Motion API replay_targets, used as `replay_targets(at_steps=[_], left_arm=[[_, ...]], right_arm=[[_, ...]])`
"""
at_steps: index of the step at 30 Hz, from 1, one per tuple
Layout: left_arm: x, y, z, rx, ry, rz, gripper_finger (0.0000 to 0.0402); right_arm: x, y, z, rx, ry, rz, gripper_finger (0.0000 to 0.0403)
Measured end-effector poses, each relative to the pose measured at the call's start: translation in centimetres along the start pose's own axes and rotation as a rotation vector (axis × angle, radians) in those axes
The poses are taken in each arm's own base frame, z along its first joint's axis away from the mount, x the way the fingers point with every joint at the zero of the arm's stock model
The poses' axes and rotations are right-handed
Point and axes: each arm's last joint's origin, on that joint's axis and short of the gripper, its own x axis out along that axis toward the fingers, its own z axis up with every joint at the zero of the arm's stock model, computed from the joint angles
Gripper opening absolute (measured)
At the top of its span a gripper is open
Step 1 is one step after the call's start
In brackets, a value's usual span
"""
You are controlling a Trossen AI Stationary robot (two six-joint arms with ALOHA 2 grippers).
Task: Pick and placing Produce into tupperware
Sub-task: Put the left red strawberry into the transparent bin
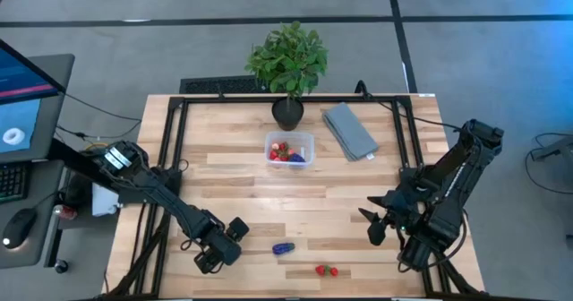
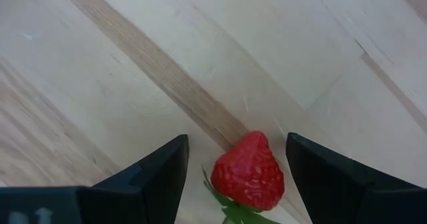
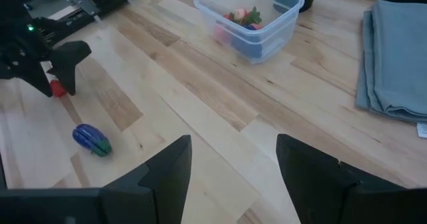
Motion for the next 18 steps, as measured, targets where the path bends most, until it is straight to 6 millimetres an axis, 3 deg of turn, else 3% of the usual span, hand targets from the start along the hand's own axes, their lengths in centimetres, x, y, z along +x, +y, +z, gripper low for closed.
replay_targets(at_steps=[8,18], left_arm=[[-0.02,-0.02,-0.18,-0.021,0.021,-0.002,0.0236],[-0.02,-0.01,-0.31,-0.036,0.034,-0.002,0.0155]], right_arm=[[0.00,0.00,0.00,-0.001,0.000,0.000,0.0244],[0.00,-0.01,0.00,-0.002,0.000,0.000,0.0244]])
